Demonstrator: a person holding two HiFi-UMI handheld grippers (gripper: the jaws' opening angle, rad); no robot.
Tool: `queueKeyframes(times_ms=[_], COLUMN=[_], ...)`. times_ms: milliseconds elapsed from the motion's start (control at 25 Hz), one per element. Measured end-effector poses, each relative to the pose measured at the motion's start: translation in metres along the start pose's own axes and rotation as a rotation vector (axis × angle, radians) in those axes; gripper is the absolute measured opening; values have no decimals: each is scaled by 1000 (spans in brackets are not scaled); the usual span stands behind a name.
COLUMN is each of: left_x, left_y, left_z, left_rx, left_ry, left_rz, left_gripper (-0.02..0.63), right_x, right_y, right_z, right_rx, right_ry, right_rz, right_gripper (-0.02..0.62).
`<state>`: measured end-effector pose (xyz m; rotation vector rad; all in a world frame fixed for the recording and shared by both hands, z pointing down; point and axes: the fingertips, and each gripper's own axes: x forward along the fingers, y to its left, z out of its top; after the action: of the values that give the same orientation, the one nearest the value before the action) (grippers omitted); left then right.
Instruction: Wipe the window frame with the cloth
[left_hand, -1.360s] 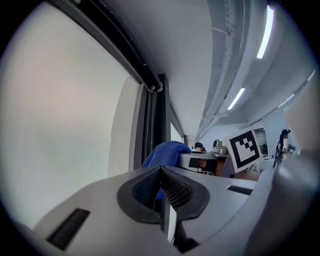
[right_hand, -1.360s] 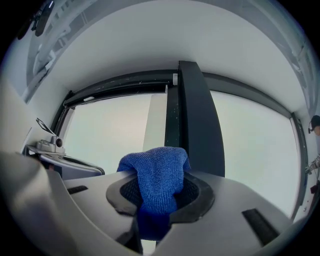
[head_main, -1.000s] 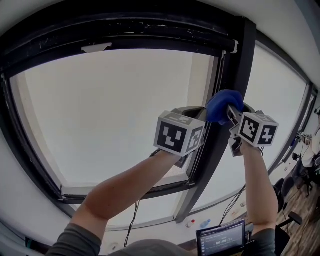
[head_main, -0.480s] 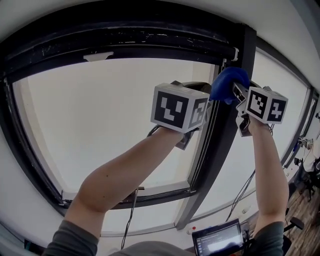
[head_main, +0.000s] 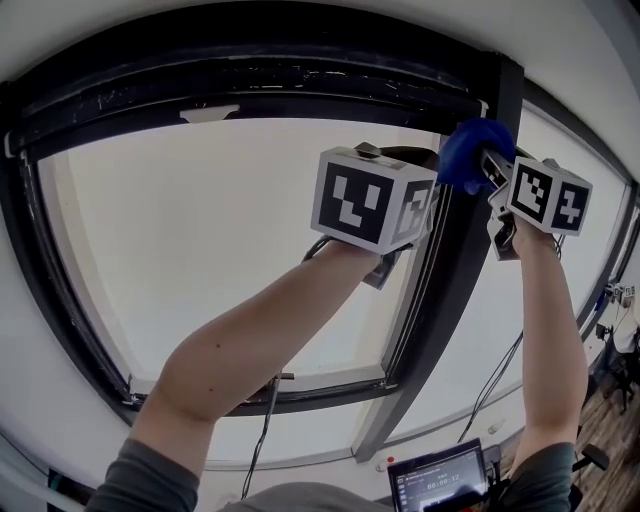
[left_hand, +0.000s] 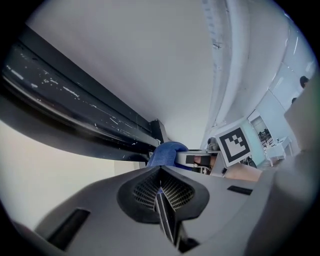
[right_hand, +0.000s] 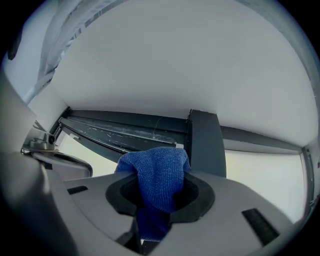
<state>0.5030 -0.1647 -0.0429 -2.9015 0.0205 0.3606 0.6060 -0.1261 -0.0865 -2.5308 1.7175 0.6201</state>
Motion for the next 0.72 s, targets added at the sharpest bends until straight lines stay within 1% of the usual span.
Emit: queueKeyframes(times_ms=[80, 200, 320, 440, 560, 640, 720], left_x=[-1, -4, -8, -13, -21, -30, -42], left_y=[-1, -2, -2, 2, 11, 21, 35], left_z=[0, 0, 5, 9, 14, 17, 20], left_rx=[-8, 3, 21, 48, 26, 8, 6], left_ry=[2, 6, -5, -4, -1, 0, 1], left_rz=[-2, 7, 22, 50, 71, 96, 139], left_gripper=[9, 9, 9, 9, 9, 9, 9], right_x=[-10, -27, -33, -24, -10, 0, 10], right_y=[2, 1, 1, -2, -2, 4, 18], right_z=[4, 11, 20, 24, 24, 26, 28], right_rx=[8, 36, 38, 28, 29, 34, 41], right_ry=[-18, -40, -57, -50, -39, -43, -46], right_rz=[12, 22, 36, 34, 34, 54, 94], right_gripper=[120, 120, 120, 120, 120, 120, 120])
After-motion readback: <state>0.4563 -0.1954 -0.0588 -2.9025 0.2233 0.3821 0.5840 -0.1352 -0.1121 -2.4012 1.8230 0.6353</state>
